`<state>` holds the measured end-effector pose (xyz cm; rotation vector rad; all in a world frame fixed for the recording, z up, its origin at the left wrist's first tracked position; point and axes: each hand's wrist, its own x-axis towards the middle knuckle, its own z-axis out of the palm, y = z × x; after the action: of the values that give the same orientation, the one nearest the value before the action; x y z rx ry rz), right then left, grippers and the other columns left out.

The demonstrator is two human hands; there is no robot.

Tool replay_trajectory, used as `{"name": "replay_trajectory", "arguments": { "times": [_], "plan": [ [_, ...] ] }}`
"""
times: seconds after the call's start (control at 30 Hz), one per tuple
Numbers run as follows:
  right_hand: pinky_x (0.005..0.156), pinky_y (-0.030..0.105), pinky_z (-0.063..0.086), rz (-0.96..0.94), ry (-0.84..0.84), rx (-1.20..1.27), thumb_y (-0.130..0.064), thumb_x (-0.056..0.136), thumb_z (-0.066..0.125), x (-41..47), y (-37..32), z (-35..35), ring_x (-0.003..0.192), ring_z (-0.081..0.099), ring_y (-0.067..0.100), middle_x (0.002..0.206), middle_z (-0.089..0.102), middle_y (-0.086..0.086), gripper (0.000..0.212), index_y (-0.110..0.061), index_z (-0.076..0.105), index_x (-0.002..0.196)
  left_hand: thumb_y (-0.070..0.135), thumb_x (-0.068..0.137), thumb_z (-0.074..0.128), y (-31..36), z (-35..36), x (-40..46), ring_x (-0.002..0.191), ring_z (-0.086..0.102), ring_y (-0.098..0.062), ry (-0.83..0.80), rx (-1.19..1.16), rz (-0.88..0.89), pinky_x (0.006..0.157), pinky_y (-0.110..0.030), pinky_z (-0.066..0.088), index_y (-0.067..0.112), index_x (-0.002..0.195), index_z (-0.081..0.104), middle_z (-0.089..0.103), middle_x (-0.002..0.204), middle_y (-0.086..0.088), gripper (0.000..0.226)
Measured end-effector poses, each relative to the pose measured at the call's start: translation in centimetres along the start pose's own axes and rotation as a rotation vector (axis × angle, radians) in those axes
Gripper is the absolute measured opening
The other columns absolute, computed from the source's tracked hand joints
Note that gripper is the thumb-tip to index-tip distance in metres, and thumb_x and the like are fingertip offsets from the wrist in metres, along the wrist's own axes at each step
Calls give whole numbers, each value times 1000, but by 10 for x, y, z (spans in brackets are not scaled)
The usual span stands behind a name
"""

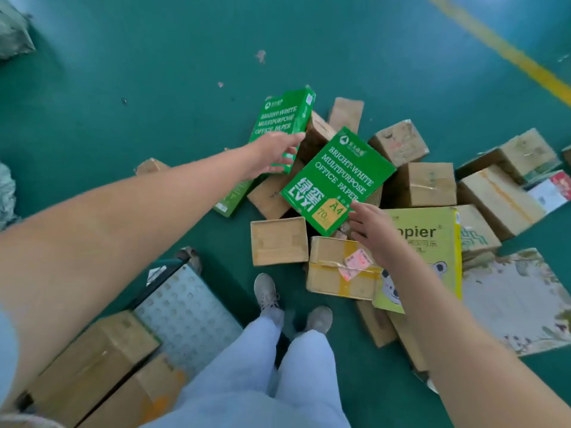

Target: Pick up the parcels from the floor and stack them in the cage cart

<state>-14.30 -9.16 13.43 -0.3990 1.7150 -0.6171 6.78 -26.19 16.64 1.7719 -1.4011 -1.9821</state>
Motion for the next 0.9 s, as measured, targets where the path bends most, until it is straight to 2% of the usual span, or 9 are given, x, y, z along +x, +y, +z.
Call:
{"name": "replay_trajectory", "arguments": {
  "times": [0.17, 0.27, 0.37, 0.43, 0.5, 0.6, 0.73, 0.83, 0.9],
  "plan": [
    [103, 40, 48, 79, -51, -85, -39, 106, 55, 72, 52, 26, 121, 59, 24, 130, 62, 4, 30, -21, 59, 129, 53, 102, 54, -54, 1, 79, 109, 60, -18, 2, 38, -103, 102, -36, 50, 19, 122, 59, 59, 126, 0, 40],
    [106, 41, 48, 117, -90, -135, -41, 105, 55, 127, 85, 48, 123, 58, 23, 133, 62, 3, 36, -20, 58, 135, 53, 102, 54, -106, 4, 128, 104, 61, -15, 0, 62, -168, 95, -33, 51, 19, 125, 58, 60, 127, 0, 42],
    [111, 45, 46, 142, -128, -197, -44, 104, 54, 185, 120, 72, 121, 58, 22, 132, 62, 2, 33, -23, 58, 130, 54, 102, 53, -169, 8, 175, 101, 61, -14, 8, 122, -236, 94, -32, 51, 16, 131, 58, 60, 123, 0, 48],
    [112, 47, 46, 161, -148, -227, -47, 103, 55, 217, 138, 86, 121, 58, 23, 134, 62, 2, 40, -23, 58, 134, 55, 101, 54, -208, 10, 196, 106, 59, -15, 28, 143, -280, 98, -34, 49, 16, 130, 59, 60, 129, -2, 49],
    [112, 46, 46, 165, -157, -264, -48, 103, 54, 248, 158, 99, 125, 56, 25, 140, 59, 2, 47, -22, 56, 142, 56, 101, 53, -249, 13, 215, 123, 56, -18, 40, 153, -331, 106, -37, 44, 16, 139, 54, 56, 138, -2, 55],
    [111, 44, 46, 160, -134, -301, -45, 104, 55, 288, 186, 117, 129, 54, 25, 143, 56, 3, 50, -20, 51, 147, 60, 100, 53, -311, 15, 239, 148, 37, -24, 43, 151, -435, 121, -47, 31, 15, 160, 30, 36, 162, -4, 78],
    [113, 45, 41, 172, -70, -337, -50, 101, 57, 328, 209, 134, 134, 51, 30, 151, 49, 7, 65, -25, 35, 157, 71, 90, 58, -375, 12, 264, 153, 25, -35, 142, 102, -574, 119, -61, 29, 27, 163, 12, 18, 170, -6, 96],
    [106, 41, 38, 200, -58, -361, -52, 101, 57, 349, 220, 142, 133, 48, 25, 154, 45, 4, 74, -23, 25, 162, 74, 88, 58, -405, 14, 277, 151, 25, -42, 141, -21, -666, 115, -66, 31, 28, 160, 25, 22, 169, -6, 91],
    [95, 36, 35, 227, -72, -363, -51, 103, 56, 358, 225, 147, 123, 47, 21, 144, 48, -1, 71, -19, 29, 160, 71, 94, 53, -414, 17, 281, 150, 29, -38, 101, -108, -682, 116, -63, 29, 27, 154, 37, 30, 165, -4, 76]
  ]
}}
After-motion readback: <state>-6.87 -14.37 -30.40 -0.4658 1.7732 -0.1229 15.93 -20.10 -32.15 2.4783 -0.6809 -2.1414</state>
